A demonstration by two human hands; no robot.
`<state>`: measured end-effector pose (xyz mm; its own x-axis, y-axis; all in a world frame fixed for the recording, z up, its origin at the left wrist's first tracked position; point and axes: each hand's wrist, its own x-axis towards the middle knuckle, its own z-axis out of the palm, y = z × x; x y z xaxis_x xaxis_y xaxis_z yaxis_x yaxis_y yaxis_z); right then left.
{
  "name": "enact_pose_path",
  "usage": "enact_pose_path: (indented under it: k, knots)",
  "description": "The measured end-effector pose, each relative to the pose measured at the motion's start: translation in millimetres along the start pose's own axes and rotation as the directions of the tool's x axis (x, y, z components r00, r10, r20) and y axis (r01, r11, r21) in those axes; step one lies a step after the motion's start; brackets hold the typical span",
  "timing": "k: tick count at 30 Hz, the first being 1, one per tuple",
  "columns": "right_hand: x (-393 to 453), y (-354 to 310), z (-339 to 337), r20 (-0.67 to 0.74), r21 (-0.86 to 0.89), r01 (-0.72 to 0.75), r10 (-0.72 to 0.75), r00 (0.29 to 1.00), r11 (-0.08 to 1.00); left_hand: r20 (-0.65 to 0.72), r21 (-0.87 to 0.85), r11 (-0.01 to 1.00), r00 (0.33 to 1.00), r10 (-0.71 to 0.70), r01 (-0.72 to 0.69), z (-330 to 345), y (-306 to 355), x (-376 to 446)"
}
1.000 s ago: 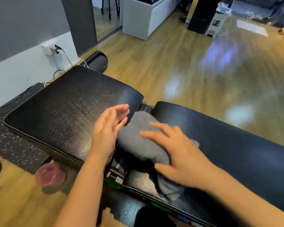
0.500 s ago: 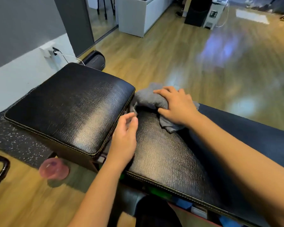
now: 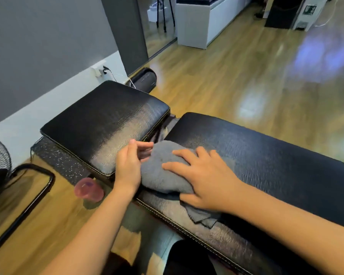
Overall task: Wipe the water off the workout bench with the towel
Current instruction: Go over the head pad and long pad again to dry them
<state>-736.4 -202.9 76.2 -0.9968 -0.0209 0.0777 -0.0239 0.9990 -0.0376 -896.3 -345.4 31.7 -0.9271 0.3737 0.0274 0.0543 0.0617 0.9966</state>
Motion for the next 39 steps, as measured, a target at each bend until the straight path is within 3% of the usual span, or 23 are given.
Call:
enact_pose_path:
  k: [3, 7, 13, 15, 28, 33, 36, 39]
  knots:
    - [36, 37, 4, -0.031, -0.037, -0.135, 0.134, 0.991, 0.99, -0.03, 0.357, 0.926, 0.989, 0.146, -0.126, 0, -2, 0]
    - [73, 72, 1, -0.046, 0.014, -0.435, 0.436, 0.899, 0.9, -0.019, 0.468, 0.865, 0.976, 0.218, -0.183, 3, -4, -3]
    - [-23, -18, -8, 0.008, -0.06, -0.175, 0.176, 0.984, 0.983, 0.008, 0.674, 0.712, 0.966, 0.258, -0.196, 4, -3, 0]
    - [-54, -37, -10, 0.025, -0.057, -0.148, 0.15, 0.988, 0.987, 0.049, 0.735, 0.645, 0.965, 0.256, -0.209, 4, -1, 0]
    - [-54, -42, 3, -0.058, -0.04, -0.189, 0.187, 0.981, 0.981, 0.143, 0.721, 0.631, 0.952, 0.27, -0.287, 4, 2, 0]
    - [-40, -16, 2, -0.074, 0.003, -0.188, 0.188, 0.979, 0.982, 0.15, 0.715, 0.632, 0.948, 0.279, -0.299, 3, 5, -6]
    - [-15, 27, 5, -0.112, 0.003, -0.329, 0.327, 0.938, 0.944, 0.152, 0.735, 0.604, 0.944, 0.294, -0.307, 2, 5, -9]
    - [7, 71, 3, -0.125, 0.032, -0.534, 0.533, 0.837, 0.845, 0.158, 0.739, 0.599, 0.944, 0.29, -0.308, 0, 5, -9]
